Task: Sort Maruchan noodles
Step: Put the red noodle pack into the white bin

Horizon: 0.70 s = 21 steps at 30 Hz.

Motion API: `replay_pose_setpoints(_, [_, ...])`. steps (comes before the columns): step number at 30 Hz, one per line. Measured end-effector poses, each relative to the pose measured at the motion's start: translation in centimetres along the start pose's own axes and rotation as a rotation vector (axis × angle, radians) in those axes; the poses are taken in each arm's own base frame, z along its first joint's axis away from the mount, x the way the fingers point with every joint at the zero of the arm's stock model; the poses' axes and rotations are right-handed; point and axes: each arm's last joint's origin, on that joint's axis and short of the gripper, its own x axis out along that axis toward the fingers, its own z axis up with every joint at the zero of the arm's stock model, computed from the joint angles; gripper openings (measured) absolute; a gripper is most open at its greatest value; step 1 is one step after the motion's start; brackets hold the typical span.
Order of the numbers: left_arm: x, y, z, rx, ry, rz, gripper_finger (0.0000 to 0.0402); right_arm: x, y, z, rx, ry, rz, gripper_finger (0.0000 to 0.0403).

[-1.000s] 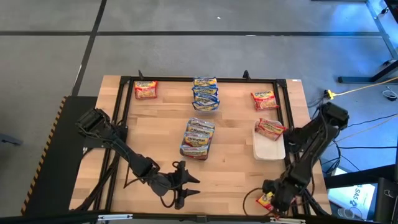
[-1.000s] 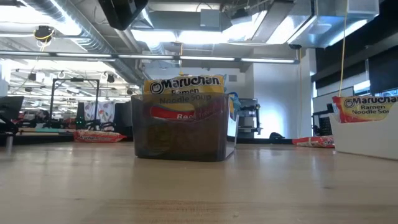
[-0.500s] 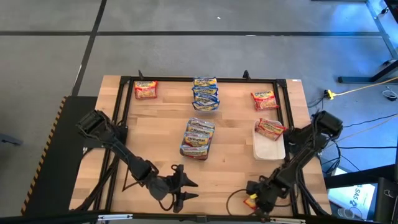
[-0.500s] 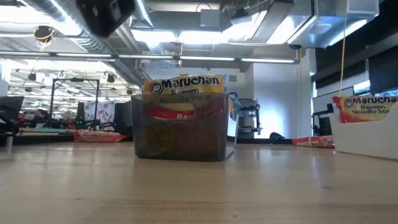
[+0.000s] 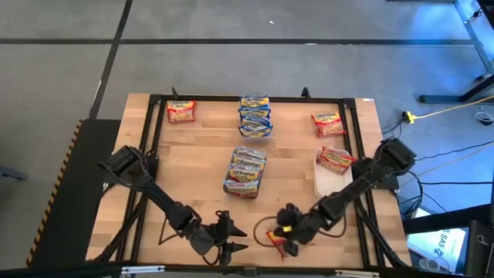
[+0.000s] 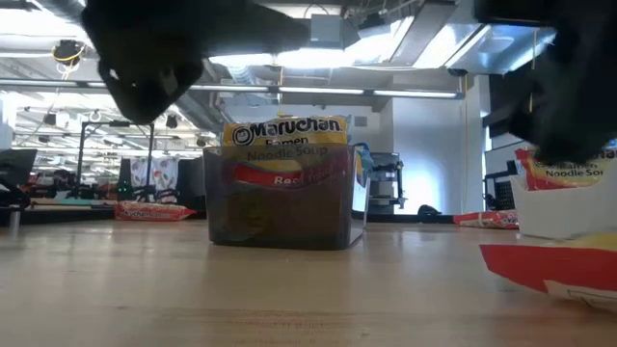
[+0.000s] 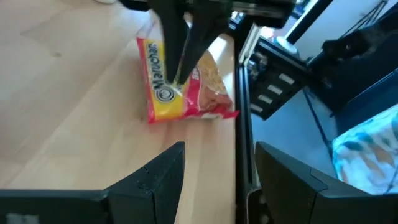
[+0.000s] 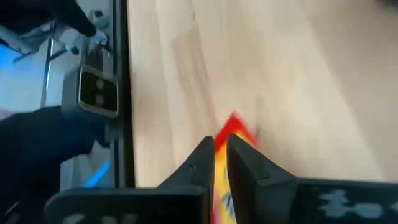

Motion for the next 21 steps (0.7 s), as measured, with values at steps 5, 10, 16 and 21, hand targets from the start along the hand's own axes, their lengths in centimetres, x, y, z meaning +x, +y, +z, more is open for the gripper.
replay_pose_setpoints(5, [0.5, 0.1, -0.3, -0.020, -0.029, -0.017, 0.0189, -1.5, 1.8, 0.3, -0.066, -0.026, 0.039, 0.0023])
replay_pose_setpoints(10, [1.6, 0.5, -1.4, -0.044, -0.052, -0.046, 0.0189, -4.1, 3.0, -2.3, 0.016, 0.054, 0.002, 0.0024])
replay_pose_setpoints(16, [4.9, 0.0, -1.4, -0.040, -0.056, -0.068, 0.0189, -8.1, 2.7, -5.2, 0.237, 0.152, -0.171, 0.0025])
replay_pose_setpoints(21, [8.8, -0.2, -1.0, -0.012, 0.040, -0.041, 0.0189, -8.3, 1.7, -6.4, 0.324, 0.206, -0.233, 0.0061])
